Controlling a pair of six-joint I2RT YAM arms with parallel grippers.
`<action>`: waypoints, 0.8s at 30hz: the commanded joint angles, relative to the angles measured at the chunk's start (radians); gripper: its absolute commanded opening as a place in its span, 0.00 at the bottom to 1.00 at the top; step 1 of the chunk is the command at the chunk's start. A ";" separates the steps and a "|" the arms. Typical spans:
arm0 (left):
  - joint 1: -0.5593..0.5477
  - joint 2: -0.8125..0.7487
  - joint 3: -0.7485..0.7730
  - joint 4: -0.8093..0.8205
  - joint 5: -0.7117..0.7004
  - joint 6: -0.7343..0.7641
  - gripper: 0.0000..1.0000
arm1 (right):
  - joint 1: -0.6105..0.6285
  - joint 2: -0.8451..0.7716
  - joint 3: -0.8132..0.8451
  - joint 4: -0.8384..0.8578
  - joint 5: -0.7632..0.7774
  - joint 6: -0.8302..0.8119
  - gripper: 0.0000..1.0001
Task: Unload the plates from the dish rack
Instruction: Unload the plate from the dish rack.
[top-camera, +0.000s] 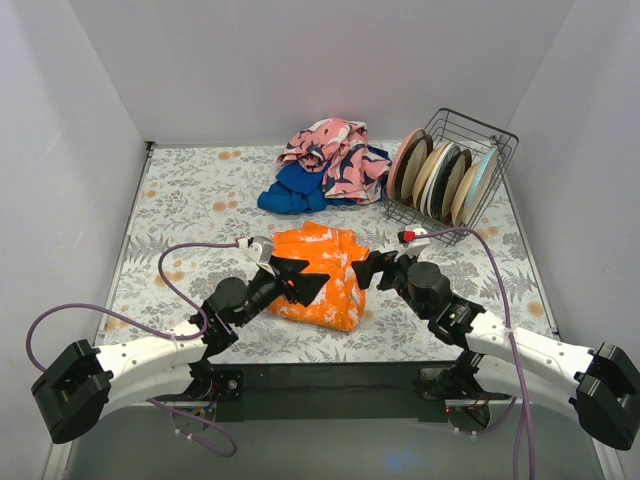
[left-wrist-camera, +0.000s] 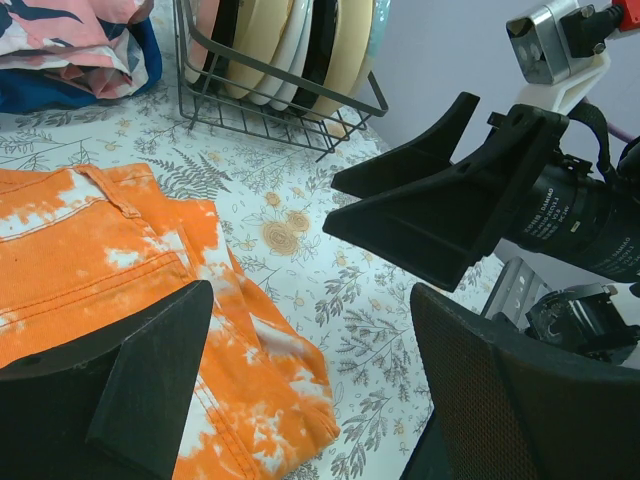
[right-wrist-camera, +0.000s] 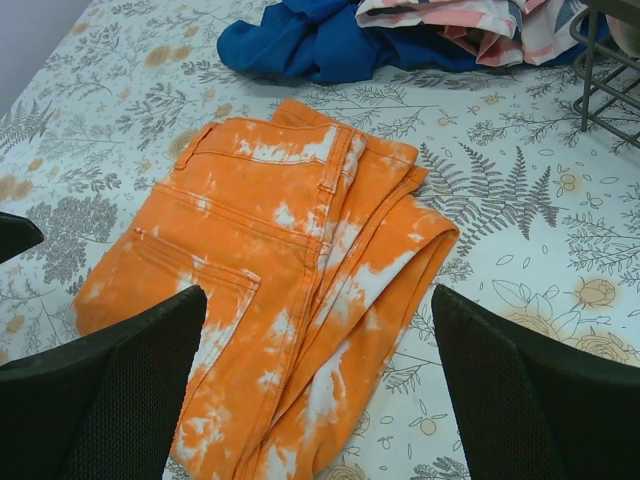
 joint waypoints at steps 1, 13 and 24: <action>-0.005 0.002 -0.012 0.028 -0.012 0.012 0.78 | 0.005 0.009 0.055 0.017 -0.020 0.014 0.98; -0.005 -0.034 -0.028 0.036 -0.022 -0.009 0.78 | 0.005 0.014 0.276 -0.212 0.169 -0.026 0.95; -0.005 0.009 -0.009 0.027 0.010 -0.035 0.77 | -0.326 0.267 0.783 -0.636 0.124 -0.158 0.91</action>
